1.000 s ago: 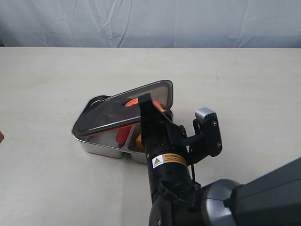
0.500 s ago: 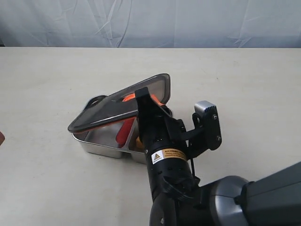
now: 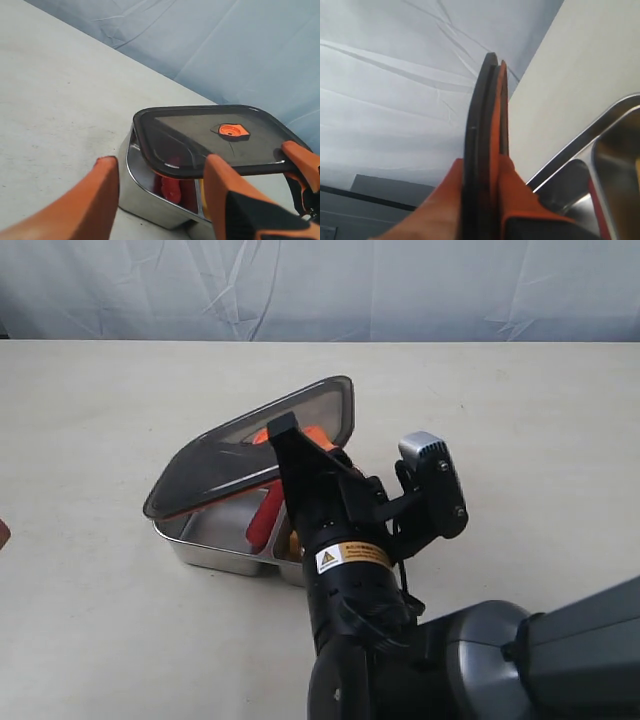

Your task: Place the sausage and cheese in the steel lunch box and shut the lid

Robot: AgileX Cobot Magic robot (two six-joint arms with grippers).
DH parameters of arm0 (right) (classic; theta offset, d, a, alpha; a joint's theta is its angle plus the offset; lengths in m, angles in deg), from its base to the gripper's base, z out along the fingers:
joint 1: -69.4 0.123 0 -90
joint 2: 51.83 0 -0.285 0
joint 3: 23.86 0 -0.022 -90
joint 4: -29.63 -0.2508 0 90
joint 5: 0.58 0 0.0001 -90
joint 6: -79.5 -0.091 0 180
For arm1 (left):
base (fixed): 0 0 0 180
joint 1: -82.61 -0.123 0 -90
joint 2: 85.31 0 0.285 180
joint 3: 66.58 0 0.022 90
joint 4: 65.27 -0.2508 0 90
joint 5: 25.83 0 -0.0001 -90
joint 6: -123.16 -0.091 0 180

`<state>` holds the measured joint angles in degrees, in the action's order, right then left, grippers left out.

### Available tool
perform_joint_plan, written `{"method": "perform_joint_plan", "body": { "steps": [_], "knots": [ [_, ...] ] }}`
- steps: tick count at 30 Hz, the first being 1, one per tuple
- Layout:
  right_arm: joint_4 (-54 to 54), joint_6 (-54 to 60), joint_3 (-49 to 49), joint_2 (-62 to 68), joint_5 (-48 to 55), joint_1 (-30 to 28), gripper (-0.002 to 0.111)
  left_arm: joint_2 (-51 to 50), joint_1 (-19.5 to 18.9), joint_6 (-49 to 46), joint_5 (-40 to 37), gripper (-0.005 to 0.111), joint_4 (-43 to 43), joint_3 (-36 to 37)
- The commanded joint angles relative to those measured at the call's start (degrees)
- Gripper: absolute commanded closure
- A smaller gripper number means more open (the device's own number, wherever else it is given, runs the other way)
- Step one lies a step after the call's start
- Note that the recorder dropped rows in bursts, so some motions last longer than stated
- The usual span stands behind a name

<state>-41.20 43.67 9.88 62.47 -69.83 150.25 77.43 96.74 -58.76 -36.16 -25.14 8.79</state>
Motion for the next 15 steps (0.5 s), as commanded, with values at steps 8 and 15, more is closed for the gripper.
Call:
{"method": "perform_joint_plan", "body": {
  "steps": [8,15],
  "knots": [
    [-1.6,1.5,-0.2,3.6,-0.7,-0.1,0.109,-0.1,0.2,-0.2,1.5,0.056,-1.8,0.1],
    [-2.1,1.5,-0.2,3.5,0.9,-0.1,0.109,-0.1,0.2,-0.2,1.5,0.056,-2.8,0.1]
  ]
}}
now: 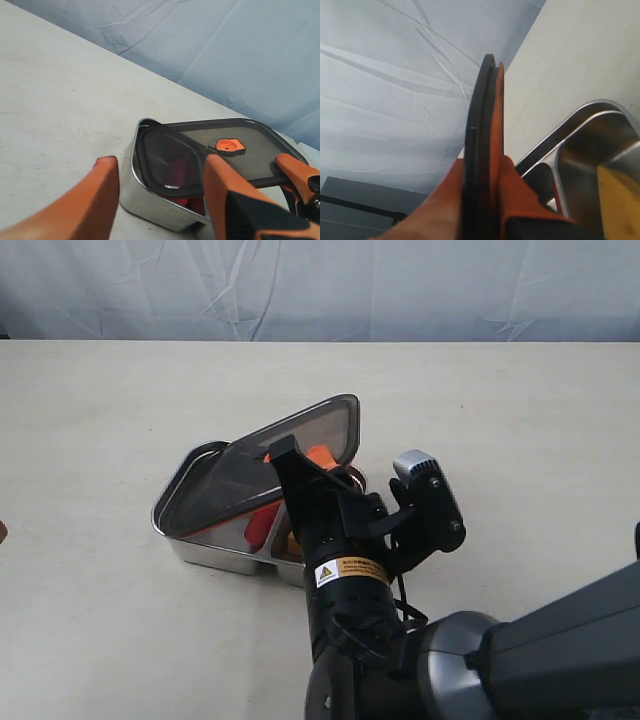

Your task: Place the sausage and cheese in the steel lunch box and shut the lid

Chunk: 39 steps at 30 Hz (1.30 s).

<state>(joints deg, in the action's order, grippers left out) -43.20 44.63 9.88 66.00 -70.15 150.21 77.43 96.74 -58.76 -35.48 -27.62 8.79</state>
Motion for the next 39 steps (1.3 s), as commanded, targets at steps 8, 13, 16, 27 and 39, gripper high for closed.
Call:
{"method": "perform_joint_plan", "body": {
  "steps": [8,13,16,27,39],
  "knots": [
    [-2.5,1.3,-0.2,0.0,3.7,0.2,0.109,-0.1,0.2,-0.2,0.8,0.056,-0.6,0.1],
    [-7.1,5.6,-0.2,0.0,4.1,0.9,0.109,-0.1,0.2,-0.3,1.1,0.056,-1.1,0.1],
    [-8.5,6.9,-0.2,-0.1,6.5,1.1,0.109,-0.1,0.2,-0.3,1.2,0.056,-1.2,0.1],
    [-8.6,12.5,-0.2,-0.1,9.2,1.1,0.109,-0.1,0.2,-0.3,1.2,0.056,-1.4,0.1],
    [-12.6,16.1,-0.2,-0.1,10.1,1.1,0.109,-0.1,0.2,-0.3,1.5,0.056,-2.4,0.1]
  ]
}}
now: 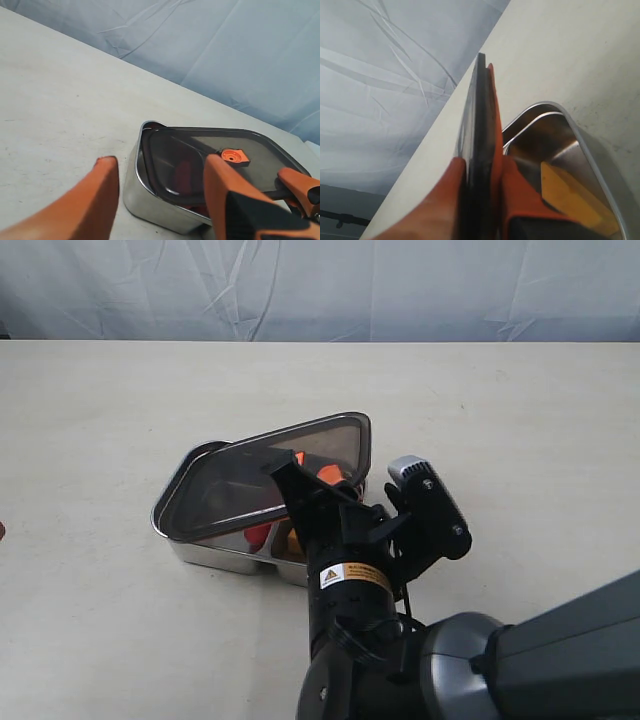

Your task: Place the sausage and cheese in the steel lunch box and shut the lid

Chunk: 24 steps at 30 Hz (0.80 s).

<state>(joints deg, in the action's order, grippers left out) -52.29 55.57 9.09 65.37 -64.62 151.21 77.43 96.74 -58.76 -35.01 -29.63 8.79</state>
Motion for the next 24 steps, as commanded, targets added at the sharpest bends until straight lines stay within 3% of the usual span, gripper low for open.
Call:
{"method": "perform_joint_plan", "body": {
  "steps": [1,16,24],
  "knots": [
    [-4.2,5.2,0.6,0.5,4.6,0.1,0.109,-0.1,0.2,-0.3,1.1,0.056,-0.4,0.1],
    [-5.2,10.0,0.6,0.4,9.0,0.1,0.109,-0.1,0.2,-0.3,1.2,0.056,-0.6,0.1],
    [-12.9,17.4,0.6,0.4,10.1,0.1,0.109,-0.1,0.2,-0.3,1.2,0.056,-0.8,0.1]
  ]
}}
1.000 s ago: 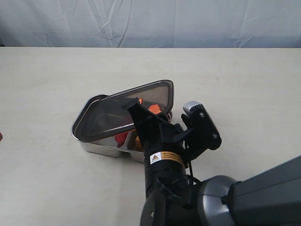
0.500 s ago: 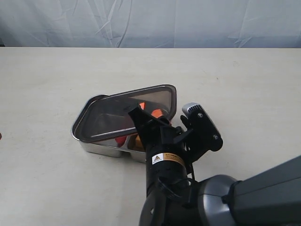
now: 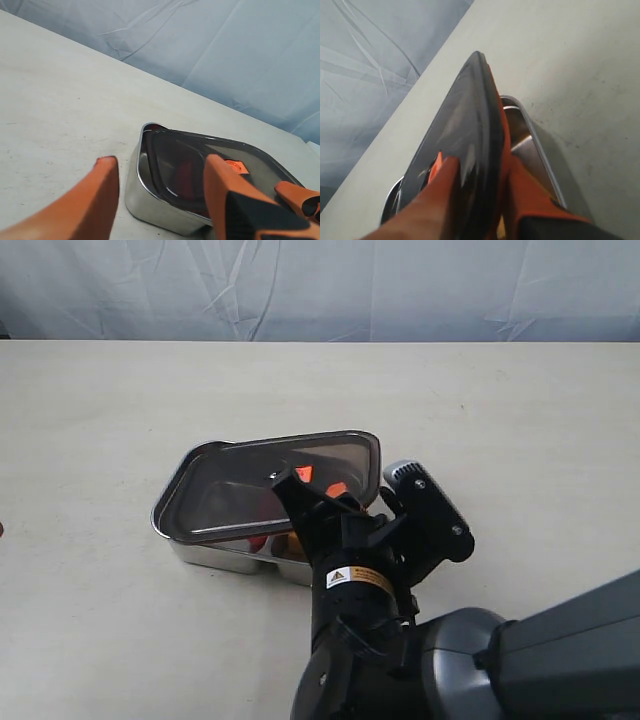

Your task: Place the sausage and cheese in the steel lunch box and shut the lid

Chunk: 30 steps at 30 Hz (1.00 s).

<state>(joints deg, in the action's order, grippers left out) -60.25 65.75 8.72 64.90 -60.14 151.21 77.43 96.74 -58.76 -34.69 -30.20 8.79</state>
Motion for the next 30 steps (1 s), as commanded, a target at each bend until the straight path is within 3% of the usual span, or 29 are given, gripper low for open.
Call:
{"method": "perform_joint_plan", "body": {
  "steps": [1,10,25,30],
  "knots": [
    [-5.7,8.2,0.9,0.9,5.6,0.1,0.109,-0.1,0.2,-0.3,0.9,0.056,-0.2,0.1],
    [-9.1,16.7,0.9,0.9,5.6,0.1,0.109,-0.1,0.2,-0.3,0.9,0.056,-0.2,0.1],
    [-10.1,21.8,0.9,0.9,5.3,0.1,0.108,-0.1,0.2,-0.3,0.9,0.056,-0.2,0.1],
    [-8.1,20.8,0.9,0.9,6.0,0.1,0.086,-0.1,0.2,-0.3,0.9,0.056,-0.3,0.1]
  ]
}}
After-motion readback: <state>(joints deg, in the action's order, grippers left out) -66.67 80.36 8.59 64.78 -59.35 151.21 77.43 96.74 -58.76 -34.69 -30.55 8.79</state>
